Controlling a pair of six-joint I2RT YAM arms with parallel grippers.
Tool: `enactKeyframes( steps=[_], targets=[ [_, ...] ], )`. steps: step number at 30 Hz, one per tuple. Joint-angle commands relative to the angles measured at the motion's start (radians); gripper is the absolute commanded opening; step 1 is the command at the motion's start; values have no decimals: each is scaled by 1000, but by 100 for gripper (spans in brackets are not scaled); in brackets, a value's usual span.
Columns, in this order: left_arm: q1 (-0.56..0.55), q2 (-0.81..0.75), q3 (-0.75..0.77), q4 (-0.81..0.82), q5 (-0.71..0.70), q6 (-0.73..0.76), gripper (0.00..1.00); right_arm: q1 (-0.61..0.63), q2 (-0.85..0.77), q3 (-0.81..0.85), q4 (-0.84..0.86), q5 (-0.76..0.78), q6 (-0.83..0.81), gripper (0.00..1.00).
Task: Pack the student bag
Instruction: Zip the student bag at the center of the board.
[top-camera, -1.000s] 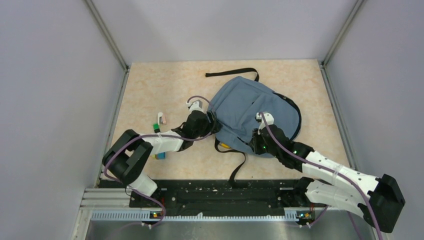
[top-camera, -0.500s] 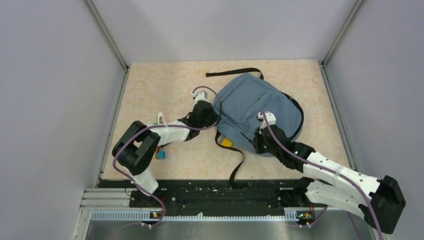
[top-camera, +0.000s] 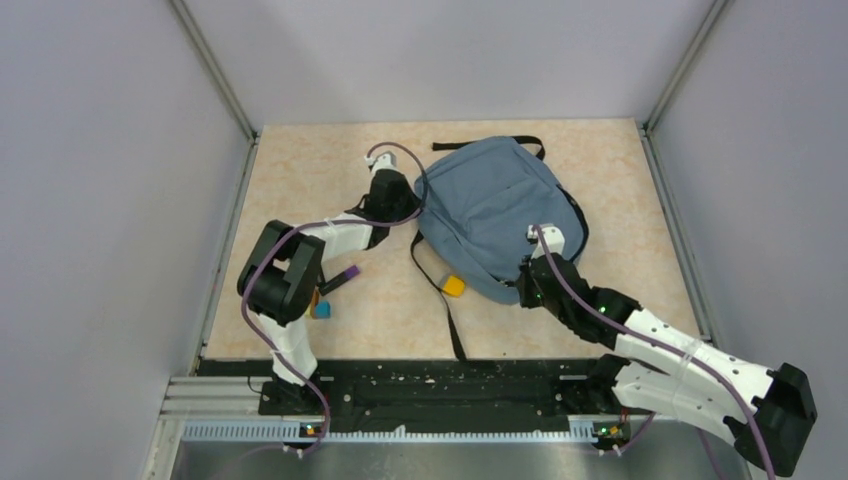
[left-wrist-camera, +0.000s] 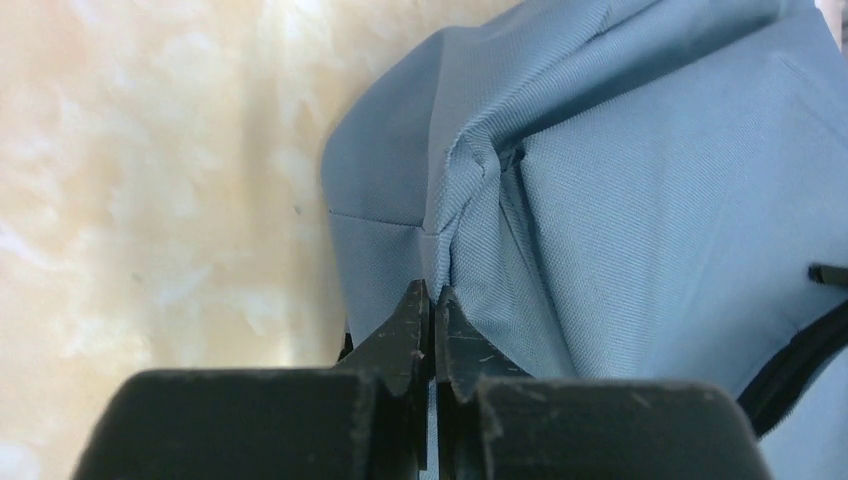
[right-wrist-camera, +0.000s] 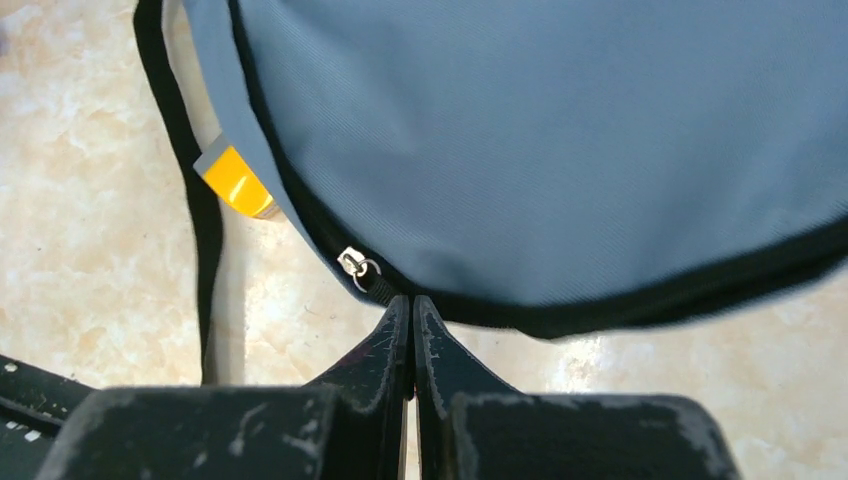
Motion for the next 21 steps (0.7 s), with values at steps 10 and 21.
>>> enactKeyframes(
  steps=[10,21],
  targets=[
    [140,101,253,13,10,224,13,11,2,30,20,50,12,0],
    [11,-222,-122,64,2,35,72,11,59,23,118,-12,9,0]
  ],
)
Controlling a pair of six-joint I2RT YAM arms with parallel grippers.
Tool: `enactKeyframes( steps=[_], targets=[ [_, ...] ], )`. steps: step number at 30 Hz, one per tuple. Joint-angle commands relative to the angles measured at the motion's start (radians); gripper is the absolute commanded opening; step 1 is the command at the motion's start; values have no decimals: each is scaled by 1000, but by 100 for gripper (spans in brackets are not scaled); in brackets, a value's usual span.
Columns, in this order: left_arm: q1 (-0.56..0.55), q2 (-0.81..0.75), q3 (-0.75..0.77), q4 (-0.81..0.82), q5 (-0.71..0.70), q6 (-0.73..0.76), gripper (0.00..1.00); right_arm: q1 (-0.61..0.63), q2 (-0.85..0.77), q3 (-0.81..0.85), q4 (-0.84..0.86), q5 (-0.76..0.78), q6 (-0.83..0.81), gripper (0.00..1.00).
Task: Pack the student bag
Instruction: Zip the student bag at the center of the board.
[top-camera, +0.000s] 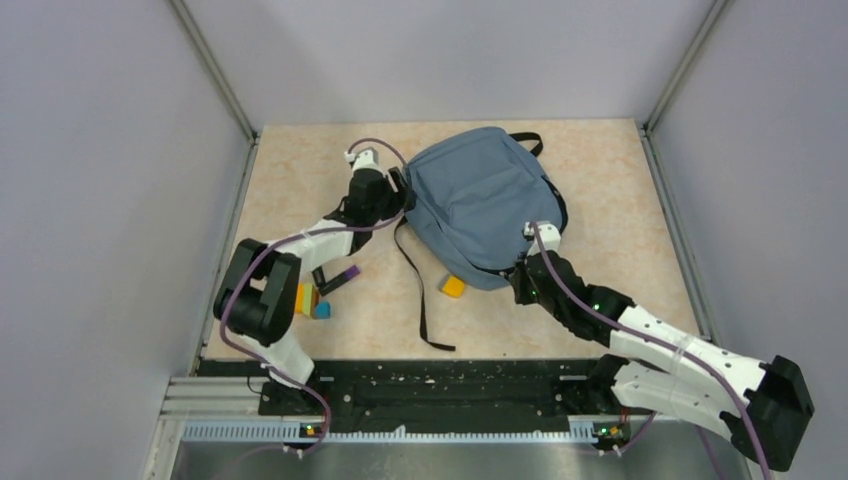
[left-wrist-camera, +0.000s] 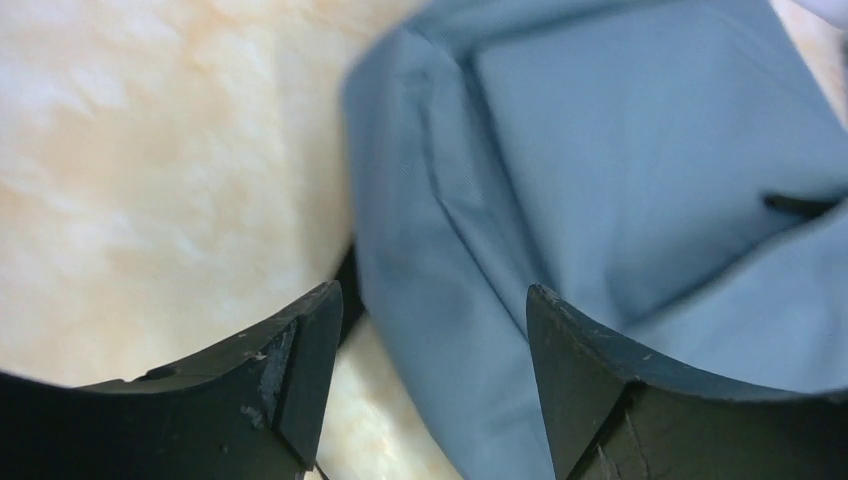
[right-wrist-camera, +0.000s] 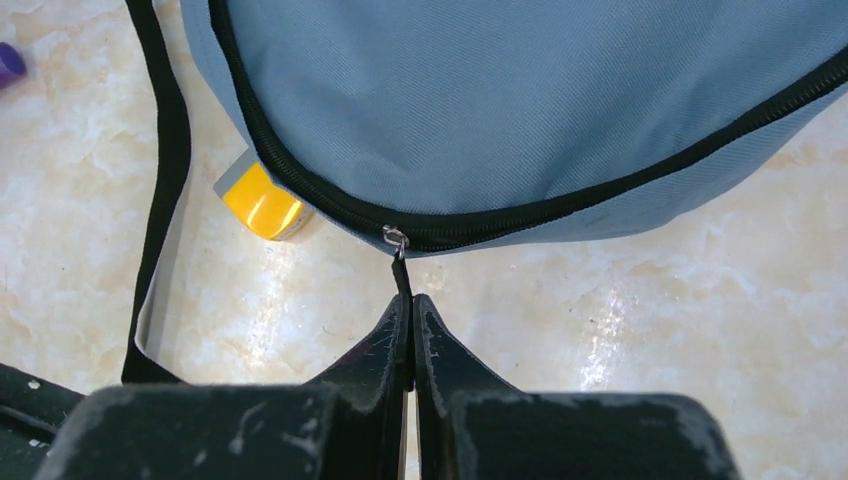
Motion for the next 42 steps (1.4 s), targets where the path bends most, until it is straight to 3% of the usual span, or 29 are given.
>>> enactKeyframes(
  steps=[1,8,16,23,30,37,42],
  targets=[
    [-116,-151,-126,102,9,-107,73,10,31,26,58,-20,-7,0],
    [-295,-168,-246,257,112,-295,76,11,52,18,86,-23,-16,0],
    [-431,-167,-316,257,4,-367,77,10,57,14,113,-37,-22,0],
    [-466,-169,-349,249,-7,-404,78,10,53,16,106,-39,-28,0],
    [-510,-272,-392,156,-133,-406,79,10,51,4,115,-42,-29,0],
    [-514,-191,-396,253,-55,-490,80,11,70,7,126,-58,-29,0],
    [-526,-158,-386,250,-77,-497,80,11,65,13,123,-54,-28,0]
  ],
)
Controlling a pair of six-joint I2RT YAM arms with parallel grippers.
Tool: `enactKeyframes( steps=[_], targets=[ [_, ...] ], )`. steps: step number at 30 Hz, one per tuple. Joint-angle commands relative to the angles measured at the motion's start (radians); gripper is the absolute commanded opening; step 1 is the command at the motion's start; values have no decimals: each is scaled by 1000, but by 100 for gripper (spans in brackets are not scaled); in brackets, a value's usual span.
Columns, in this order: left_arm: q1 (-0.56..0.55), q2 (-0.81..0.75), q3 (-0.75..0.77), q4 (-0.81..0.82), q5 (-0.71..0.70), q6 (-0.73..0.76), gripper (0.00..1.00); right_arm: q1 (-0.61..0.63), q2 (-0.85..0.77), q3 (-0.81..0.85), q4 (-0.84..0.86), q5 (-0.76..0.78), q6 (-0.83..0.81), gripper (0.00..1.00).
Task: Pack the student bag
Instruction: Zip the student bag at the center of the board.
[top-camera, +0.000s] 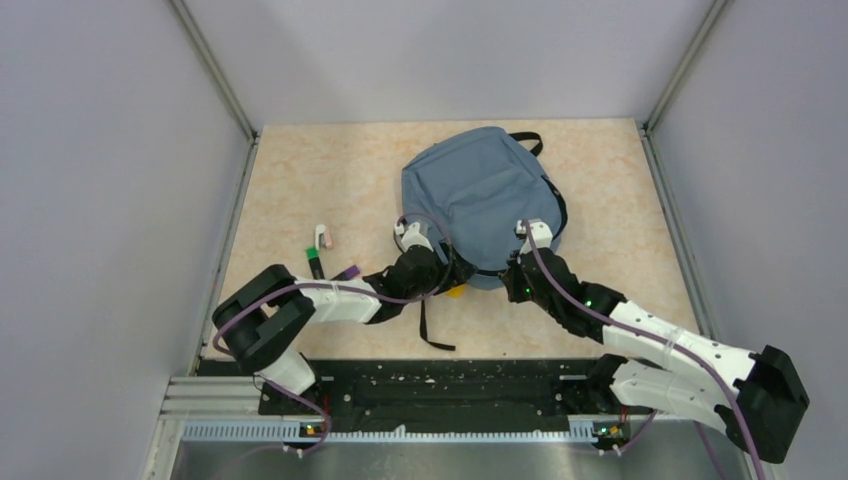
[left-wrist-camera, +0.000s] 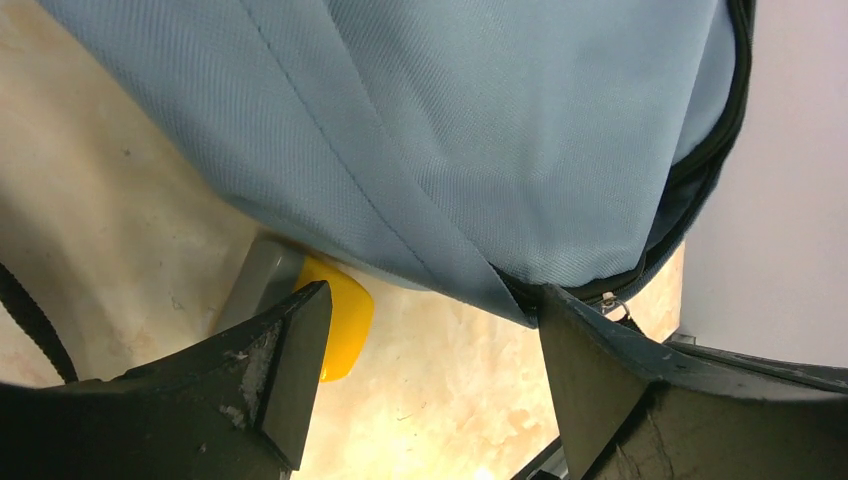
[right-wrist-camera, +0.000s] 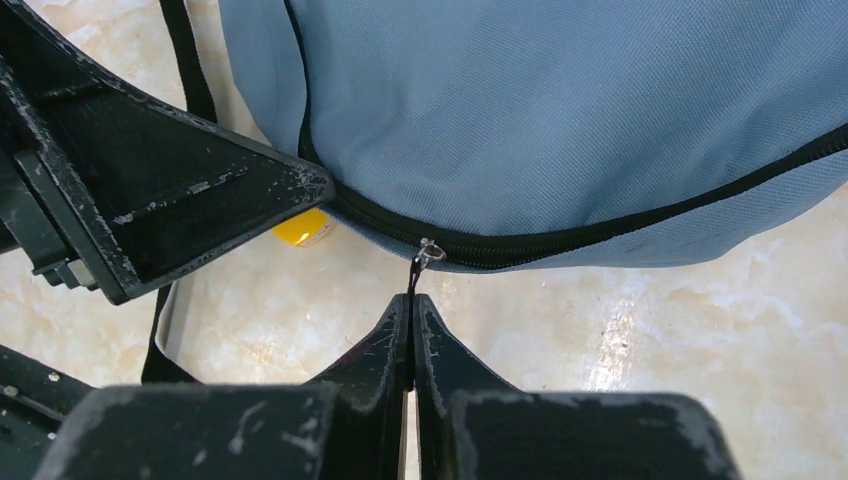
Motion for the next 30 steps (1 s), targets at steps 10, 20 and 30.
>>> enactKeyframes(
  steps=[10,20,30],
  targets=[
    [-6,40,52,37,-97,51,35,11,14,12,32,10,-16,0],
    [55,-147,45,-156,-179,188,0,10,-4,2,-32,95,-25,0],
    [318,-299,-6,-306,37,369,0,11,7,0,-19,130,-7,0]
  ],
)
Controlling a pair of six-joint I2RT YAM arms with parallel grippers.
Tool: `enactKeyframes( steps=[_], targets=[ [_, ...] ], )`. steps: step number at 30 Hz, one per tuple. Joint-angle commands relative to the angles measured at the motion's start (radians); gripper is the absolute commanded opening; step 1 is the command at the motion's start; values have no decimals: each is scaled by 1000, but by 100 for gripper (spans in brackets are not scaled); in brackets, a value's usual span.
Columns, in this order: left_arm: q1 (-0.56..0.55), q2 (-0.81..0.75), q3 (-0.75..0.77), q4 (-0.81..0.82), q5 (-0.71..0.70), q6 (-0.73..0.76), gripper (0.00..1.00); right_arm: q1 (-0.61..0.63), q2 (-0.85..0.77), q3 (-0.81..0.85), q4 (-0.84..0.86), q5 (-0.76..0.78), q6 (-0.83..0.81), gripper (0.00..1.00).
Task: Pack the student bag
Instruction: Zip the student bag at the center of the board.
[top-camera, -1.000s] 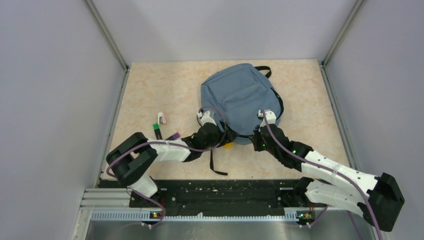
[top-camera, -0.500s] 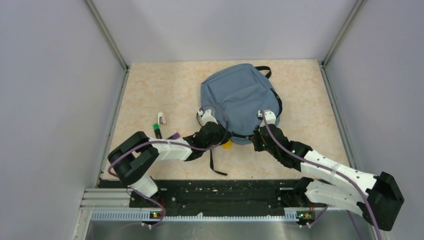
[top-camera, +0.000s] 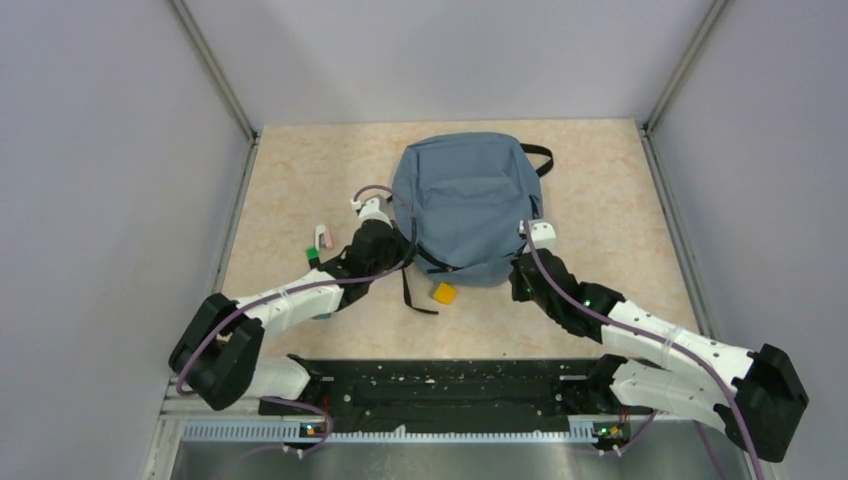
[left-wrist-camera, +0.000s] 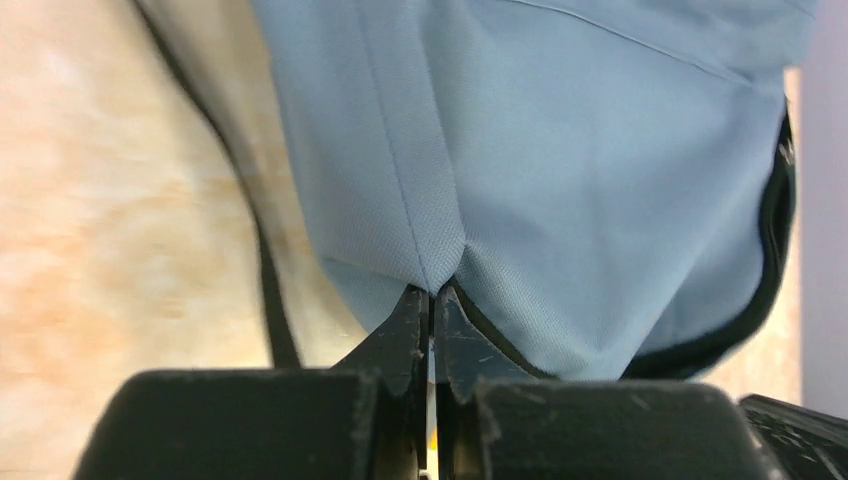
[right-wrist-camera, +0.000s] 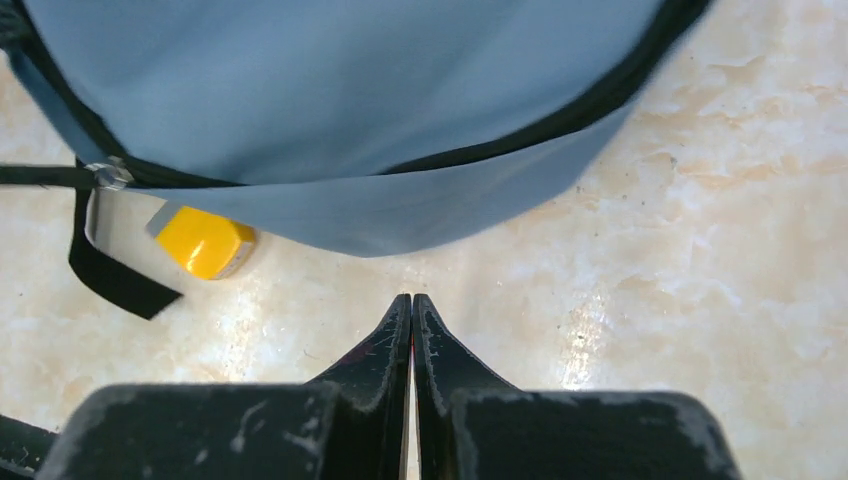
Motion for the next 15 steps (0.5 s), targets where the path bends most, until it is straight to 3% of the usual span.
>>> enactKeyframes(
  steps=[1,7,12,15],
  targets=[
    [122,-80,-15,-52,72,133,0,10,0,3,6,44,-7,0],
    [133,-87,8,-62,247,202,0,16,16,-4,137,-157,-7,0],
    [131,-66,6,-23,374,182,0,141,78,35,207,-105,-1,43],
    [131,-63,-8,4,393,162,0,206,117,23,341,-109,-69,59]
  ],
)
